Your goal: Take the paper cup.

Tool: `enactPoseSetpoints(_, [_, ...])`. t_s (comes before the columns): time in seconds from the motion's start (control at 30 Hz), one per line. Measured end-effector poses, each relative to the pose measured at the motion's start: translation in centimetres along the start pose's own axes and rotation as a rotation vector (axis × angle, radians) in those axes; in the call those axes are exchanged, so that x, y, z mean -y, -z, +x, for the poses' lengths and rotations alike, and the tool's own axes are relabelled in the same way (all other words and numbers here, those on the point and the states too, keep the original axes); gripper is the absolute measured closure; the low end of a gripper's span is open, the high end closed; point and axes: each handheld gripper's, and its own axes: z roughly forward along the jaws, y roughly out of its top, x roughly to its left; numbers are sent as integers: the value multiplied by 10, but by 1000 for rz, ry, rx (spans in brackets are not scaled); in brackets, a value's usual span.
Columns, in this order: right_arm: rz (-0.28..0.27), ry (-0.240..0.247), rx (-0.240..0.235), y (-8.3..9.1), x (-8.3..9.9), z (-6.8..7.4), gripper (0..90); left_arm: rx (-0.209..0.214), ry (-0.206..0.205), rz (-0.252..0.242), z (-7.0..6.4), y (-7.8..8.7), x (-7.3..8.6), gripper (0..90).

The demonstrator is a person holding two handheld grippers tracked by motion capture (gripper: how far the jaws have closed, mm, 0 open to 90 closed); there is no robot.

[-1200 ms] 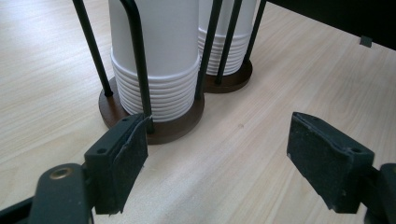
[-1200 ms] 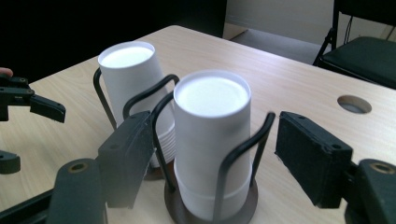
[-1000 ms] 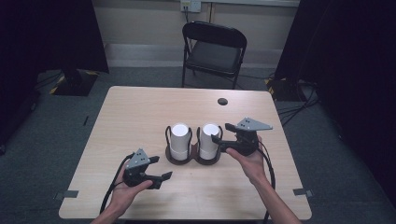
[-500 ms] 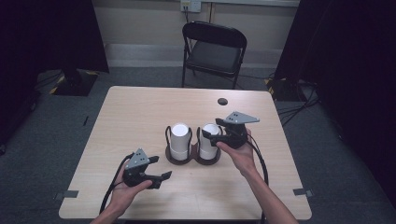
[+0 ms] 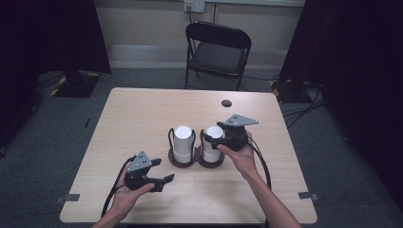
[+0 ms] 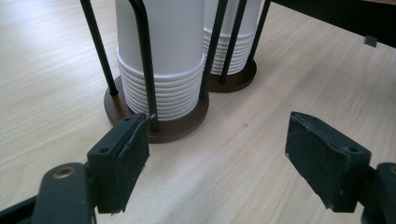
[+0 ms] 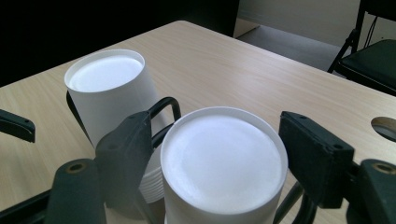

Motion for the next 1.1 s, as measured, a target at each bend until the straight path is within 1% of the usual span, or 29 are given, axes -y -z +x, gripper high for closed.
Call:
enactPoseSetpoints(0.27, [13,12,6,-7,3,-1,292,-2,-1,-2,0,1,0,215])
enactPoseSetpoints(0.3, [15,14,7,-8,3,-1,303,-3,-3,-1,1,1,0,216])
enactPoseSetpoints(0.33, [15,16,9,-8,3,0,336,0,2,-2,0,1,0,216])
enactPoseSetpoints(0.37, [19,21,17,-8,3,0,342,-2,-3,-1,1,1,0,216])
enactPoseSetpoints(0.47, [19,17,15,-9,3,0,346,-1,4,-1,1,1,0,216])
enactPoseSetpoints(0.53, [21,24,17,-9,3,0,349,-2,-3,-2,1,2,-1,216])
enactPoseSetpoints(0.57, [20,25,19,-9,3,0,350,0,1,-6,0,2,-1,216])
enactPoseSetpoints(0.7, [18,23,13,-10,3,0,353,-1,1,-6,0,2,-1,216])
enactPoseSetpoints(0.77, [18,27,12,-10,2,0,354,-7,-5,-3,1,2,-1,216])
enactPoseSetpoints(0.8, [19,28,12,-10,2,0,354,-3,0,-3,1,1,0,216])
enactPoseSetpoints(0.93, [14,30,9,-9,1,1,355,-3,-1,-5,1,1,-1,216])
enactPoseSetpoints(1.0, [13,36,19,-9,0,1,356,-5,-2,-4,1,2,-1,216])
enactPoseSetpoints(1.1, [12,38,22,-9,0,2,355,-3,-3,-4,1,2,-1,216])
